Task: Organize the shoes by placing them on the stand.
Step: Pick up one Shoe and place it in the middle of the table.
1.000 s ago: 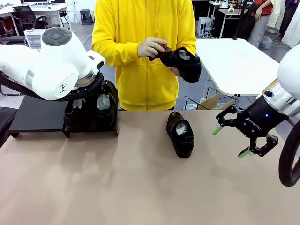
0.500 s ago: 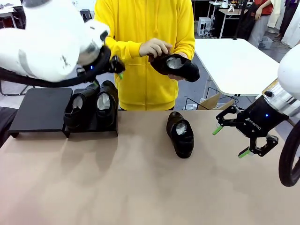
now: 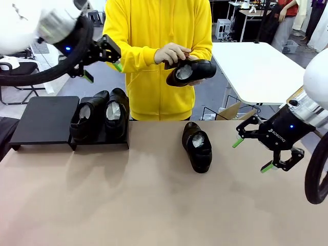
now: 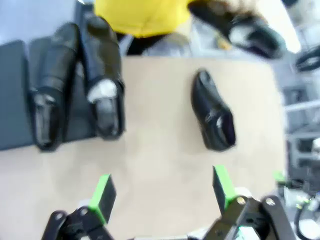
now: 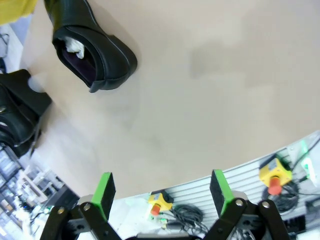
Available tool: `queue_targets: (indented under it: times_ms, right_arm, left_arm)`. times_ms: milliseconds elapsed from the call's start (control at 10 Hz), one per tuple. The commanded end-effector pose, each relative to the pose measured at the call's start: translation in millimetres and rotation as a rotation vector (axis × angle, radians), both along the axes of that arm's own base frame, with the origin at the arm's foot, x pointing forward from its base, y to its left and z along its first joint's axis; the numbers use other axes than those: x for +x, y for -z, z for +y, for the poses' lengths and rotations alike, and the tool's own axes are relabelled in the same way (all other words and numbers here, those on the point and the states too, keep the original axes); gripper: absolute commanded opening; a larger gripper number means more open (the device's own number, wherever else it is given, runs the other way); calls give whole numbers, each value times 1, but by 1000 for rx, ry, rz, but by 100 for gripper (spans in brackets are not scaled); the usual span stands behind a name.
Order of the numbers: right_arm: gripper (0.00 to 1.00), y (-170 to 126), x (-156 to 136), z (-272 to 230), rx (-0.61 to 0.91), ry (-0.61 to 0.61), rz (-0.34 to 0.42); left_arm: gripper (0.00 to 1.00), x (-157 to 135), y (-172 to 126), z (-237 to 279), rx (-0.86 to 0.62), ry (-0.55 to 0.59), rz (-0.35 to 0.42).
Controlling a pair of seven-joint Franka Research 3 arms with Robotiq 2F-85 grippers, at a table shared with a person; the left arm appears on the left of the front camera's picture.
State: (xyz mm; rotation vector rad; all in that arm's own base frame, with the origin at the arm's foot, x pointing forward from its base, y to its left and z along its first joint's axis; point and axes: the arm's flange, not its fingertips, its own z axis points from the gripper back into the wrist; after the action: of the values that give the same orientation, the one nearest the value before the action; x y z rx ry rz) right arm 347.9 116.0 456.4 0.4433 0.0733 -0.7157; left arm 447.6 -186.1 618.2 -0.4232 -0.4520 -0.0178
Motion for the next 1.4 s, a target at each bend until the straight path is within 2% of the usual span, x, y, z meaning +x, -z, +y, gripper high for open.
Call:
queue_targets:
  times_ms: [0,200,300,500,700,900,1300]
  right_arm:
    - [100,-15,6,22,-93,-97,-90]
    - [100,-38,19,59,-217,-215,-199]
    - [100,-45,29,78,-272,-266,-226]
    - [100,-47,60,117,-340,-377,-232]
    - [100,-33,95,146,-422,-401,-243]
    - [100,-11,131,153,-483,-395,-193]
    - [100,36,177,145,-526,-425,-82]
  left_arm:
    - [100,-4,0,20,-38,69,131]
    - [100,9,6,26,-56,9,153]
    - [100,-8,3,17,-40,50,119]
    - [100,-8,3,17,-40,50,119]
    - [100,-8,3,17,-40,50,119]
    - [100,-8,3,17,-40,50,119]
    - [100,-8,3,17,-40,50,119]
